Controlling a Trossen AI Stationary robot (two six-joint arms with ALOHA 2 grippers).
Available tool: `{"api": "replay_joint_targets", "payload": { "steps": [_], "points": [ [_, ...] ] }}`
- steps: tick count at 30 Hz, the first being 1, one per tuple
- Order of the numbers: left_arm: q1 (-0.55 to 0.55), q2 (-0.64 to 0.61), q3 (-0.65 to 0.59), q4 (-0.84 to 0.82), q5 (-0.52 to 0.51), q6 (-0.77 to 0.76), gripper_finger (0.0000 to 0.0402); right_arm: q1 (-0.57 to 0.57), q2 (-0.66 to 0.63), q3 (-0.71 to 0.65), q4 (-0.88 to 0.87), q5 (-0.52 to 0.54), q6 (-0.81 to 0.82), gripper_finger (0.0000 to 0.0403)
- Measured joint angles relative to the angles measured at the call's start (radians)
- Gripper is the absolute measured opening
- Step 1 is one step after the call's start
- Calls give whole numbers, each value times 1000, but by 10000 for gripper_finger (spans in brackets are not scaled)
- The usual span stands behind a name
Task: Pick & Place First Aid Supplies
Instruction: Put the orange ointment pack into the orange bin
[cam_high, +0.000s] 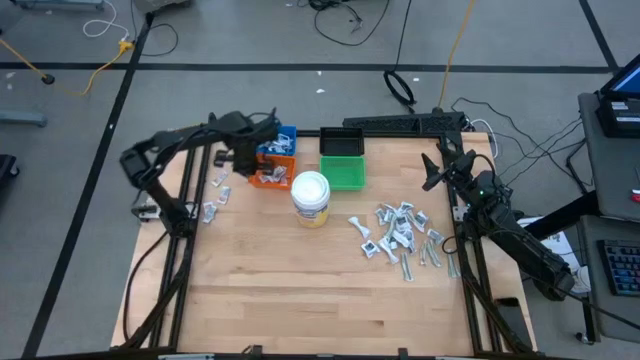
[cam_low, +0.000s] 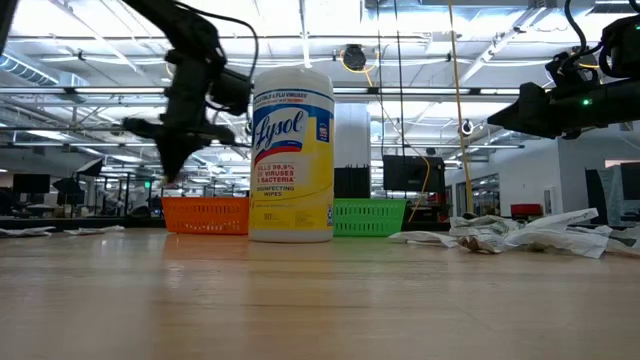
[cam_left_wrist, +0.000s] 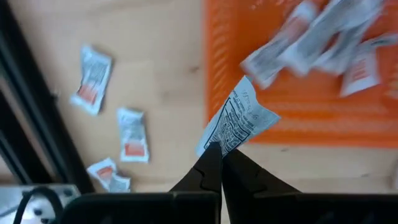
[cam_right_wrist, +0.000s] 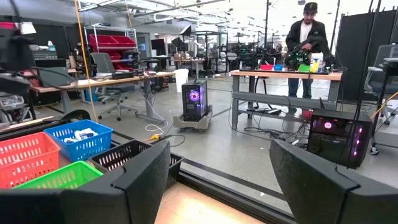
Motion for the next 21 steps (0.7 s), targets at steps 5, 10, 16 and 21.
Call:
{"api": "replay_joint_targets", "payload": {
  "steps": [5,10,16,21],
  "points": [
    [10,116,170,-27,-1,44,2,0,0,0,0,0,0,270],
    [8,207,305,-74,0,80,1,0,0,0,0,0,0,273],
    [-4,278,334,-61,-3,89,2,0,0,0,0,0,0,270],
    [-18,323,334,-16,0,99,2,0,0,0,0,0,0,273]
  ]
}}
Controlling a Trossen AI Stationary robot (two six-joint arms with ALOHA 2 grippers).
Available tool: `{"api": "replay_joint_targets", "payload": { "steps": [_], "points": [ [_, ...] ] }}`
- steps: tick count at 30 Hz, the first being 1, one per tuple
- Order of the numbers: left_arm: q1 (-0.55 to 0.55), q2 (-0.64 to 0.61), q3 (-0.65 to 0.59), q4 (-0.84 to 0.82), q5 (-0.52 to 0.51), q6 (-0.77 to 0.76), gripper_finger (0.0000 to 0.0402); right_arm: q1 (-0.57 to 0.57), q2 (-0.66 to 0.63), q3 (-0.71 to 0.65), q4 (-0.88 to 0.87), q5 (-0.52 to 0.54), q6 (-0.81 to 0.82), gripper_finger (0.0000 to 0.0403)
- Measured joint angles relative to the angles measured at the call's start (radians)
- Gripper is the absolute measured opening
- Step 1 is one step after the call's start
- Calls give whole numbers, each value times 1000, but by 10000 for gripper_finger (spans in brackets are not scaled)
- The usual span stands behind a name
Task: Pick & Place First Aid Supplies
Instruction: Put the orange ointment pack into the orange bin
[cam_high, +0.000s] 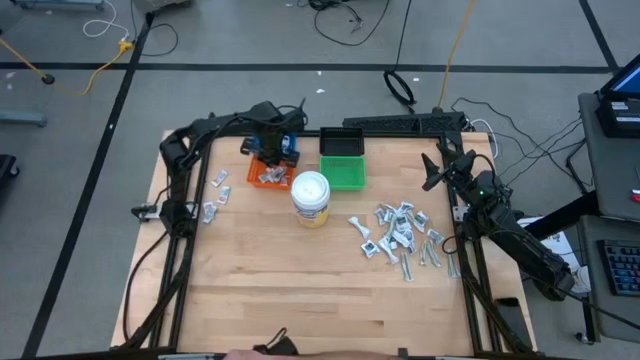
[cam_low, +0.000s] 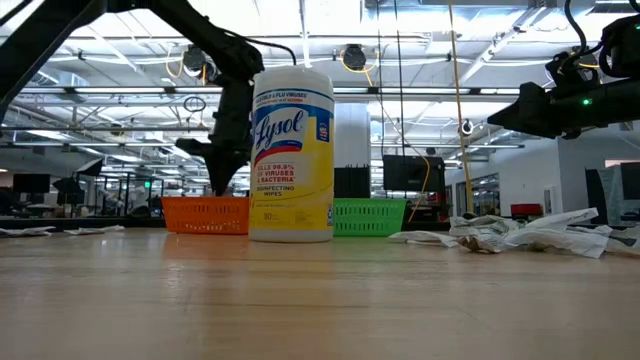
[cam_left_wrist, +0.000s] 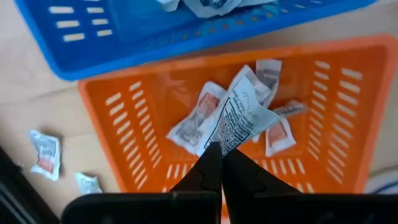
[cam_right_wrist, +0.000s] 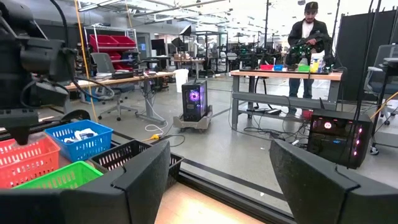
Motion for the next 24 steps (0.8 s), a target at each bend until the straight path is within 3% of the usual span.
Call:
{"api": "replay_joint_targets", "payload": {
  "steps": [17,24],
  "points": [
    [-2,5,0,26,0,17,58,0,0,0,0,0,0,274],
    [2,-47,-31,21,0,20,56,0,0,0,0,0,0,274]
  ]
}}
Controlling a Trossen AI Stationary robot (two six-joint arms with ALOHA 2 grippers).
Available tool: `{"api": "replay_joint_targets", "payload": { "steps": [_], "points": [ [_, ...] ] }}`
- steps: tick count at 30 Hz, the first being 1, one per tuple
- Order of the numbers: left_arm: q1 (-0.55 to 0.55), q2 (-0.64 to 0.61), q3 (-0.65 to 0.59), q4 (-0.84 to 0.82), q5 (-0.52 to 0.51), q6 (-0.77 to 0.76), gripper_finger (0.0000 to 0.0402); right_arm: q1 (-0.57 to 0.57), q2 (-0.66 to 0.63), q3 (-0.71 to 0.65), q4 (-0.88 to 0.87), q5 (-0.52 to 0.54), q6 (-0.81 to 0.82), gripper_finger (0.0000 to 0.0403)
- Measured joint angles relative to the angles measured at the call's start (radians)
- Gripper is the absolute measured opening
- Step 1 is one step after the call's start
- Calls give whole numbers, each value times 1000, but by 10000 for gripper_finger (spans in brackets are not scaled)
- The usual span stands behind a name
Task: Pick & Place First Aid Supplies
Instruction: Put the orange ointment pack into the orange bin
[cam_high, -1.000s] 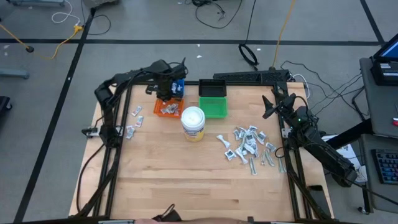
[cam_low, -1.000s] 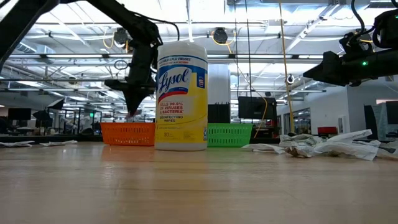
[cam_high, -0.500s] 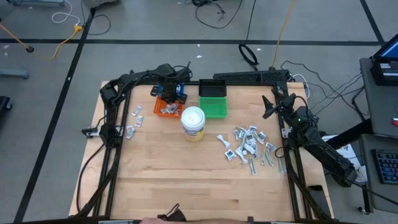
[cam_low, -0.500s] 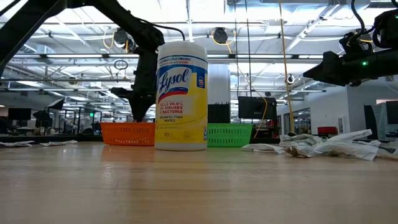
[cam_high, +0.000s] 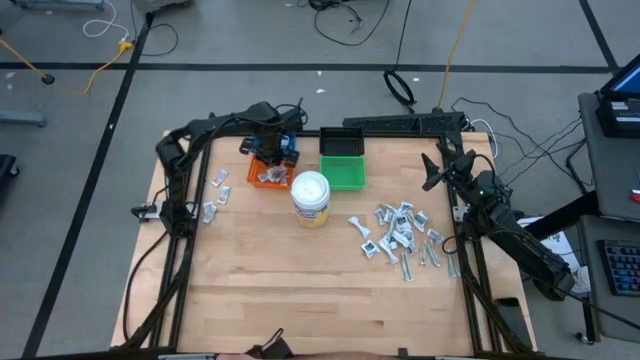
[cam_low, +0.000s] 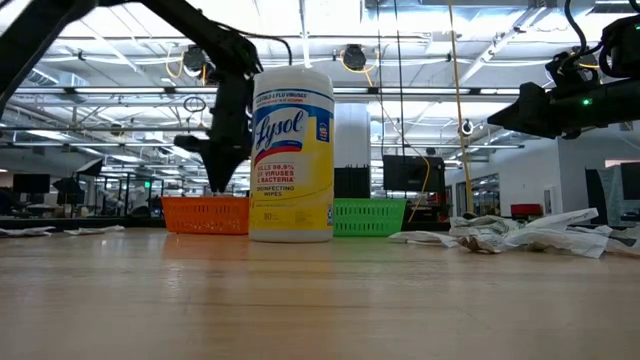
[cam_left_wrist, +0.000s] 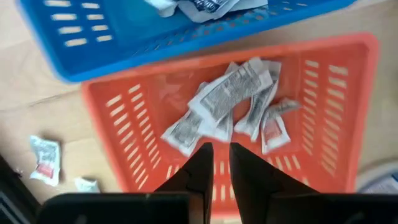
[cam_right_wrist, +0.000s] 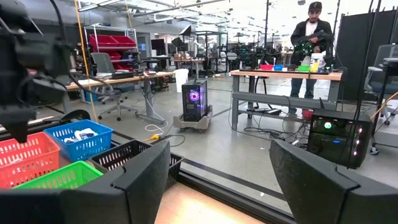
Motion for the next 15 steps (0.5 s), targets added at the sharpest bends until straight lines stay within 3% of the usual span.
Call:
{"api": "replay_joint_targets", "payload": {
  "steps": [15],
  "points": [
    [50,-319,-367,63,-9,-47,31,0,0,0,0,0,0,272]
  ]
}}
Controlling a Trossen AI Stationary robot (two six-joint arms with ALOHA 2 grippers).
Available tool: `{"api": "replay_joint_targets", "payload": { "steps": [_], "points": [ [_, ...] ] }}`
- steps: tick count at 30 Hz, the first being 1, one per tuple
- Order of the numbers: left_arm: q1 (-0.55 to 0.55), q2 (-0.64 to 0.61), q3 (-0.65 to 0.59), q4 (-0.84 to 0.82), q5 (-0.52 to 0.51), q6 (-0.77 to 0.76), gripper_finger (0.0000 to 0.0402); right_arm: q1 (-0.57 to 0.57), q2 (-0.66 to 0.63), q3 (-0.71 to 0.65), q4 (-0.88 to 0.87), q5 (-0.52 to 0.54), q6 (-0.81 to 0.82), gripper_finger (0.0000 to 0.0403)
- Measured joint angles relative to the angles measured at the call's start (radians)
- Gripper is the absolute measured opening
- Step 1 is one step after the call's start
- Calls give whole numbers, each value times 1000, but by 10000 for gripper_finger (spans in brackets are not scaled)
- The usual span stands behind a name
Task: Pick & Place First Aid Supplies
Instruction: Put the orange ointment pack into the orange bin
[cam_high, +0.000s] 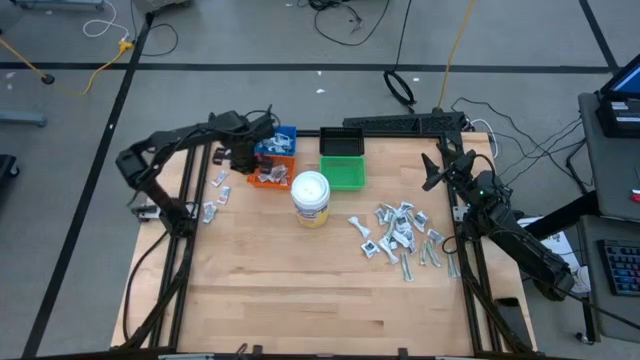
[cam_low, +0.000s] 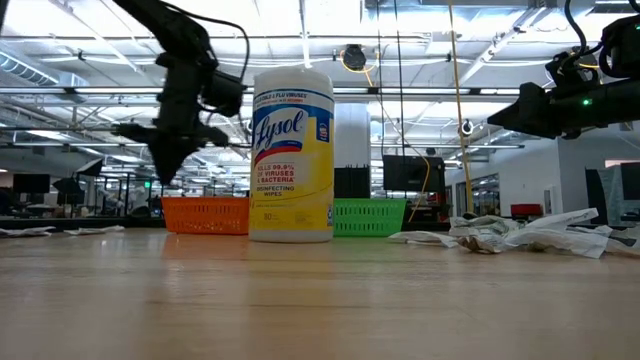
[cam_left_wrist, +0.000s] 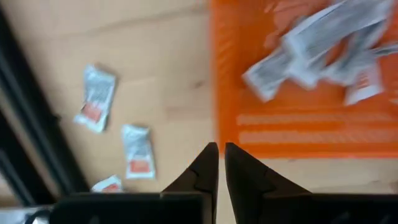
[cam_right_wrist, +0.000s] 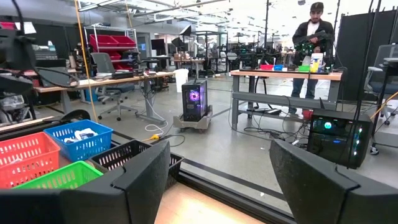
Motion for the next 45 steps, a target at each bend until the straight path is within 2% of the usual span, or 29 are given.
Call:
{"api": "replay_joint_targets", "payload": {
  "steps": [12,16,21,29,33,39,45],
  "points": [
    [62,-214,-249,1,0,-25,30,0,0,0,0,0,0,272],
    [62,-216,-307,17,-2,-26,31,0,0,0,0,0,0,272],
    [58,-216,-382,123,-8,-48,36,0,0,0,0,0,0,270],
    [58,-216,-477,252,-18,-51,94,0,0,0,0,0,0,274],
    [58,-216,-522,324,-25,-50,105,0,0,0,0,0,0,274],
    [57,-219,-553,349,-39,-86,79,0,0,0,0,0,0,272],
    [57,-218,-555,378,-47,-83,12,0,0,0,0,0,0,270]
  ]
}}
